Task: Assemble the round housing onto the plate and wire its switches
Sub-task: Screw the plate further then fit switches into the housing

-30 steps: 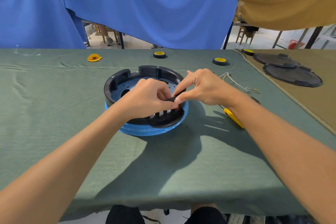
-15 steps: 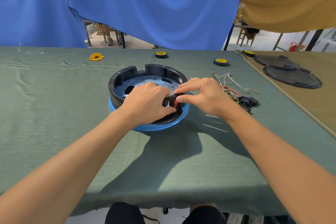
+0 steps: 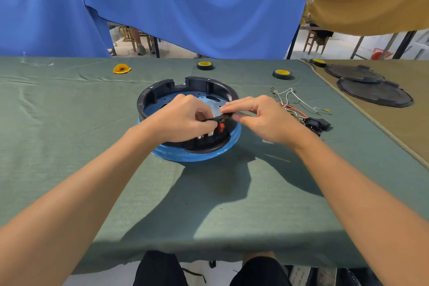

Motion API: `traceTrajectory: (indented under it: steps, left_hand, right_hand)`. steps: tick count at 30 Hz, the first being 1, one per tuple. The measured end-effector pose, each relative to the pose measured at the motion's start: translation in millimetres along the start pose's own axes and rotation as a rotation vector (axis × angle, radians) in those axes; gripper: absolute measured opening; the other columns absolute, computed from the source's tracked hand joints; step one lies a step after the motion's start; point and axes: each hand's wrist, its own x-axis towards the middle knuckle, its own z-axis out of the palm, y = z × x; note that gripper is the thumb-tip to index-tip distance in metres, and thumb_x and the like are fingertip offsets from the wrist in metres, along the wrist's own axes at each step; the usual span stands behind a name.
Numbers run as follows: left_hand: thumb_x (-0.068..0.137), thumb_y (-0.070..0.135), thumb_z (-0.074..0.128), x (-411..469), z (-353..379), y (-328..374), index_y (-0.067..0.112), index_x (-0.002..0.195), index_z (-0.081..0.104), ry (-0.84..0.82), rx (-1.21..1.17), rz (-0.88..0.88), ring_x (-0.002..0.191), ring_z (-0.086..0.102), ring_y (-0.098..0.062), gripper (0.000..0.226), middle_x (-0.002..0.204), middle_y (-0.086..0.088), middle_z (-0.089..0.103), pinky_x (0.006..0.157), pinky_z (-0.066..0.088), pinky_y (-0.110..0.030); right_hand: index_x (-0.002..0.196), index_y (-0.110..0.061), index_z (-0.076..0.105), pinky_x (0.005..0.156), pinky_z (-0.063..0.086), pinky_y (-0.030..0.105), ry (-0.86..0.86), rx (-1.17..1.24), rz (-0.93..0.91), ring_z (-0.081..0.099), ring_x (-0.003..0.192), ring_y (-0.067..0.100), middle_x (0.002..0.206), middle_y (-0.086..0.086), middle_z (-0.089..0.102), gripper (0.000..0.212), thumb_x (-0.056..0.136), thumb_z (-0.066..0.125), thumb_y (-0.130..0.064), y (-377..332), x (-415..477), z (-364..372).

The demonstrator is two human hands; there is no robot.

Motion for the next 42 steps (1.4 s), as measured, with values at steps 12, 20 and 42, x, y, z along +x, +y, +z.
traceTrajectory:
  steps: [12,20,42]
  left_hand:
    - [0.093,0.036,0.066,14.2,-4.4,1.3,0.010,0.074,0.075,0.094,0.096,0.031,0.059,0.057,-0.006,0.034,0.055,0.005,0.065,0.055,0.040,-0.015]
    - [0.091,0.033,0.069,24.4,-49.9,20.5,0.000,0.073,0.073,0.156,-0.170,-0.043,0.049,0.048,-0.014,0.038,0.060,-0.021,0.060,0.048,0.038,-0.021]
    - [0.090,0.038,0.069,26.4,-29.4,17.9,0.013,0.062,0.072,0.045,-0.096,-0.083,0.043,0.062,-0.009,0.038,0.047,0.007,0.063,0.040,0.040,-0.014]
  right_hand:
    - [0.124,-0.017,0.066,0.114,0.030,0.024,0.112,0.104,-0.064,0.045,0.130,0.002,0.132,-0.007,0.059,0.031,0.093,0.064,-0.016,10.0,-0.3,17.5]
    - [0.135,-0.031,0.050,0.121,0.020,0.040,0.276,0.561,-0.065,0.026,0.143,0.000,0.151,-0.011,0.040,0.056,0.082,0.065,-0.021,-9.8,11.2,16.9]
    - [0.119,-0.019,0.066,0.102,0.048,0.031,0.392,0.565,0.091,0.060,0.113,0.001,0.119,-0.008,0.068,0.052,0.077,0.052,0.008,4.9,1.8,10.1]
